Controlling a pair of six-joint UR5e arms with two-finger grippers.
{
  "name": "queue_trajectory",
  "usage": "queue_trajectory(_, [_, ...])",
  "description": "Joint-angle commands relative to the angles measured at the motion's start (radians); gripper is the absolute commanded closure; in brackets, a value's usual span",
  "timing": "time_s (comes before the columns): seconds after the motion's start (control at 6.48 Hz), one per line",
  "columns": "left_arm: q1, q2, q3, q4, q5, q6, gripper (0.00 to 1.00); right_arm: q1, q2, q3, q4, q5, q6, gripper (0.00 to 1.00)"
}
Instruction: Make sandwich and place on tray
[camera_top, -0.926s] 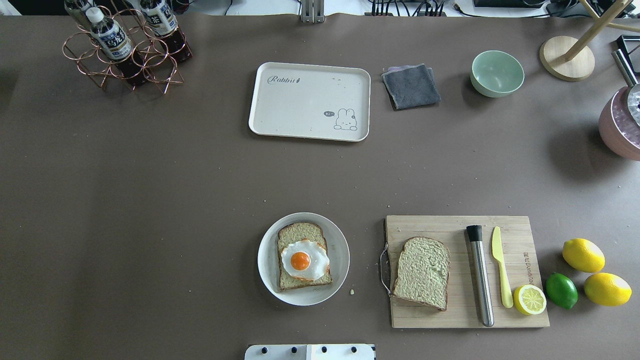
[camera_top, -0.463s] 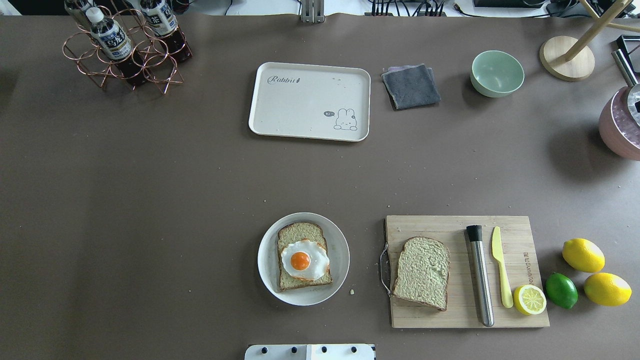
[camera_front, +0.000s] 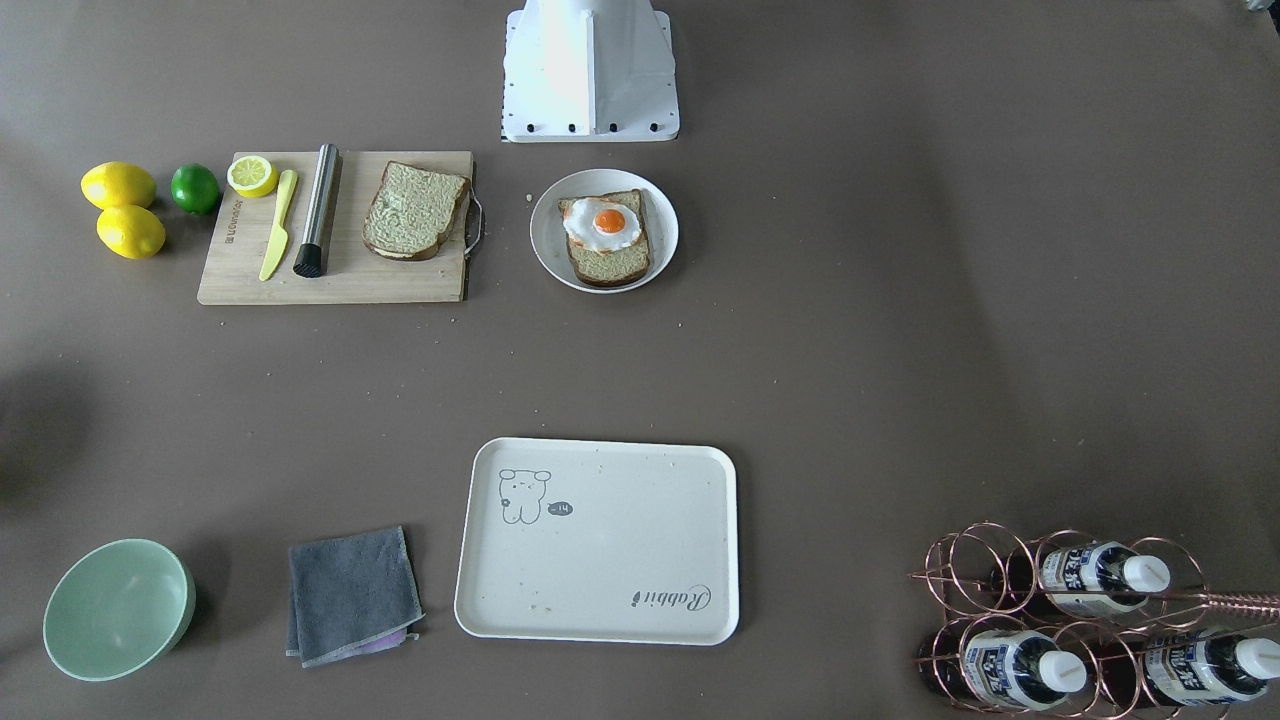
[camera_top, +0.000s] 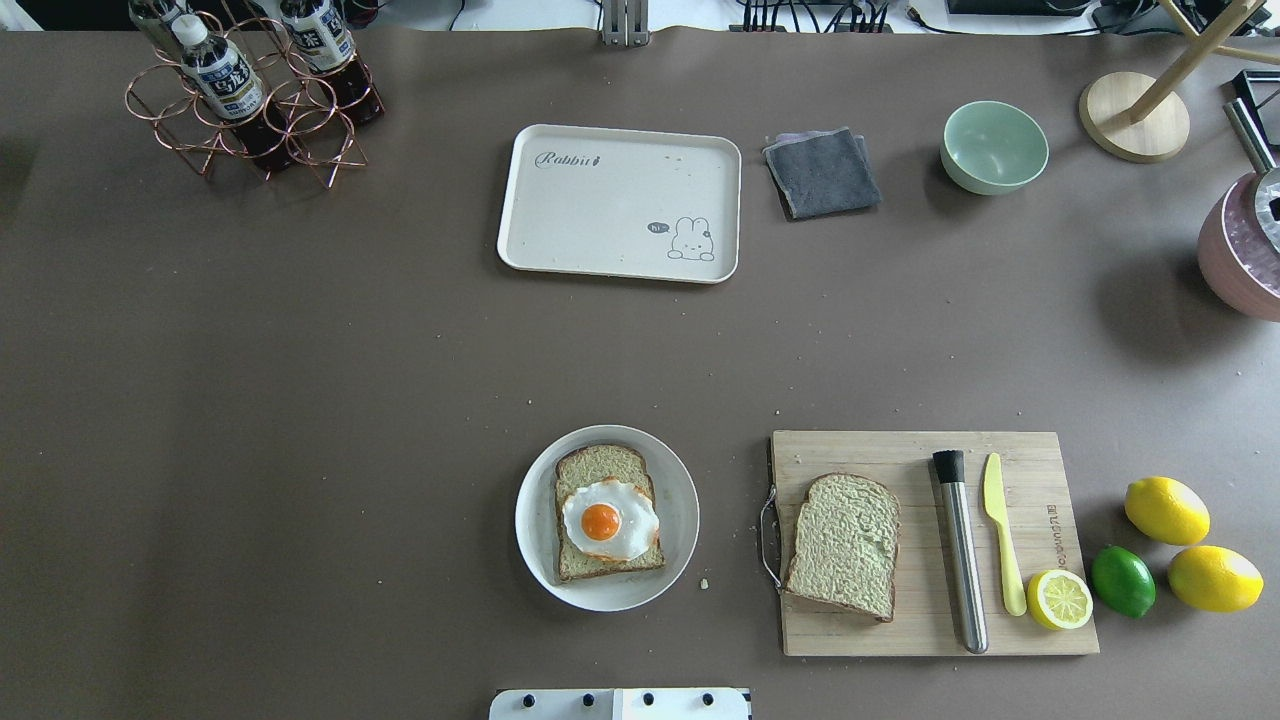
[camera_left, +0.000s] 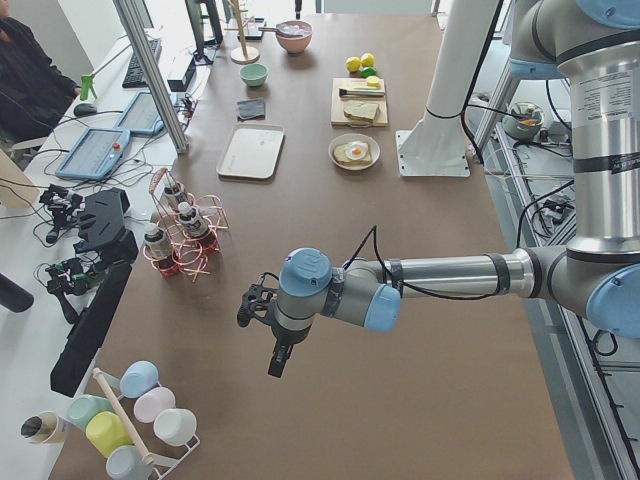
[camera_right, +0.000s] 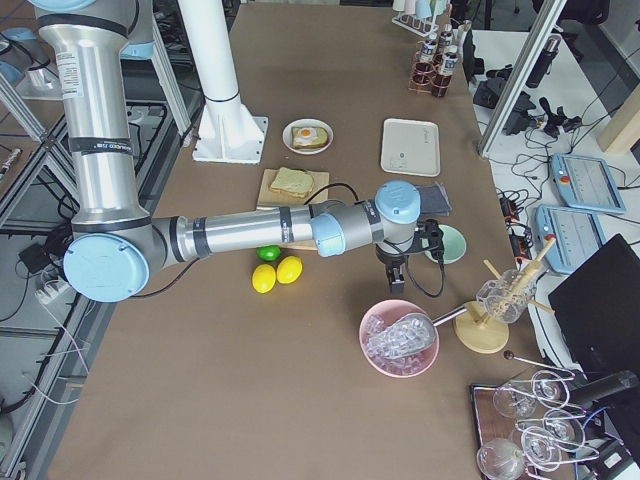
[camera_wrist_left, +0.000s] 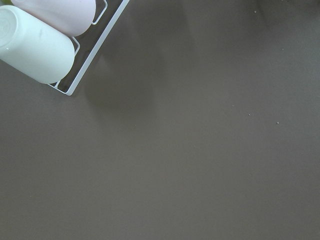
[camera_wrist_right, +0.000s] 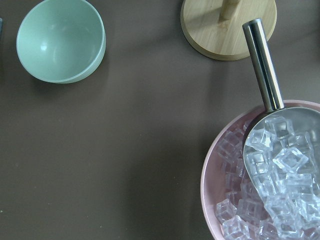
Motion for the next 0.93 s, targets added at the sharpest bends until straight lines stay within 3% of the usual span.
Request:
queue_trajectory(0.0, [0.0, 0.002, -0.002, -0.031, -0.001, -0.001, 0.02, 0.001, -0.002, 0.01, 0.003, -0.025, -0.006, 0.0])
queue_trajectory(0.77, [0.003, -0.004, -0.009, -0.05, -0.015, -0.056, 0.02, 0.001, -0.001, 0.032, 0.003, -0.024, 0.002, 0.0])
